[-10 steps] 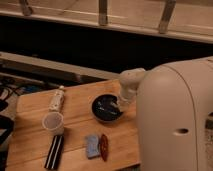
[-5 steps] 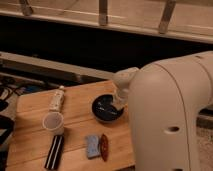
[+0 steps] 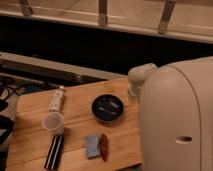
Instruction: Push the ceramic bowl across the table
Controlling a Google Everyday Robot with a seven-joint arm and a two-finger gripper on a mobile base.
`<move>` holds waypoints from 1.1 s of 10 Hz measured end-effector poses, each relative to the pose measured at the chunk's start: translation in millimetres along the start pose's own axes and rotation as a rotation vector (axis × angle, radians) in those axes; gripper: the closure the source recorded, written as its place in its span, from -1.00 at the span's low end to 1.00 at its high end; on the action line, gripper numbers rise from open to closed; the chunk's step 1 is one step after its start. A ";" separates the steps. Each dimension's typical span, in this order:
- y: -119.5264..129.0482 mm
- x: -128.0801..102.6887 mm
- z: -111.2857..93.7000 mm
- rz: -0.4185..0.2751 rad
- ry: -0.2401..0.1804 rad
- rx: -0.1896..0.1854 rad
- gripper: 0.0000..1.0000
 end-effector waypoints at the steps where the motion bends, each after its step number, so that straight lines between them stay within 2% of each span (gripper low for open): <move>1: -2.0 -0.1 10.0 0.016 0.023 -0.015 1.00; 2: -3.5 2.1 21.5 0.029 0.051 -0.031 1.00; 4: -4.6 9.6 62.2 0.055 0.140 -0.075 1.00; 5: -1.6 11.2 75.6 0.059 0.175 -0.089 1.00; 6: 2.4 15.3 91.4 0.059 0.229 -0.106 1.00; 7: 5.9 16.3 98.9 0.056 0.248 -0.112 1.00; 9: 7.5 18.7 100.2 0.049 0.233 -0.107 1.00; 11: 10.0 19.6 98.2 0.045 0.241 -0.108 1.00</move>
